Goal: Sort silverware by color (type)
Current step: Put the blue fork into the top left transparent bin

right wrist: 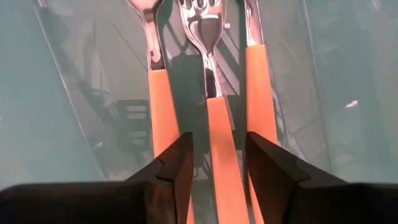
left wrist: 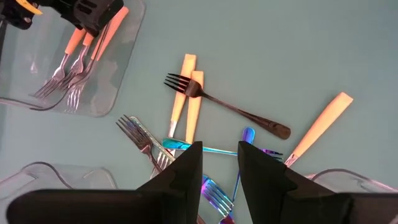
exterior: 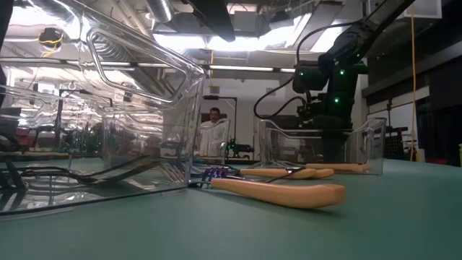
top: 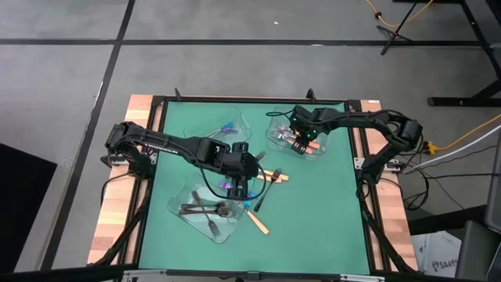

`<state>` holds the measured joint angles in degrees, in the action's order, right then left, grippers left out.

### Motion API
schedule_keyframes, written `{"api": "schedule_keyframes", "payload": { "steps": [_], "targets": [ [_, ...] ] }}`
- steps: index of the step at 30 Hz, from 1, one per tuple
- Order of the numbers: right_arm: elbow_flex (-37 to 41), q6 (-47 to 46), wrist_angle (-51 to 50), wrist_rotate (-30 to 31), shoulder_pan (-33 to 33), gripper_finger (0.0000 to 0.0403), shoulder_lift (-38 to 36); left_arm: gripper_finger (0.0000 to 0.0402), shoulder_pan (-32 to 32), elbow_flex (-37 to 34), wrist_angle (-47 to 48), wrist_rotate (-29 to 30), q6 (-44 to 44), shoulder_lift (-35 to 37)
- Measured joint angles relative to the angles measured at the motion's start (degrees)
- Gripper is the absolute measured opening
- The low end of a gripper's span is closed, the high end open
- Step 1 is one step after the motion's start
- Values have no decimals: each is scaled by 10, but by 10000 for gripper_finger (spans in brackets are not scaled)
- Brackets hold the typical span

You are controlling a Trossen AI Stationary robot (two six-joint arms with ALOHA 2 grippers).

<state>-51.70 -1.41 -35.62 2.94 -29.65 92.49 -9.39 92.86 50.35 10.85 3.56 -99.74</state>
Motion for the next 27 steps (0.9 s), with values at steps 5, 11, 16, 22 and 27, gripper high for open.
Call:
{"api": "schedule_keyframes", "payload": {
  "steps": [5,11,16,22,27],
  "targets": [
    [2,2,-1,-11,0,136,-7,95,0,0,0,0,8,0],
    [2,3,-5,-20,0,136,-34,95,0,0,0,0,8,0],
    [2,3,-5,-22,0,136,-71,95,0,0,0,0,8,0],
    [1,2,-5,-27,11,136,-116,95,0,0,0,0,8,0],
    [0,4,21,-30,75,136,-143,95,0,0,0,0,8,0]
  ]
}}
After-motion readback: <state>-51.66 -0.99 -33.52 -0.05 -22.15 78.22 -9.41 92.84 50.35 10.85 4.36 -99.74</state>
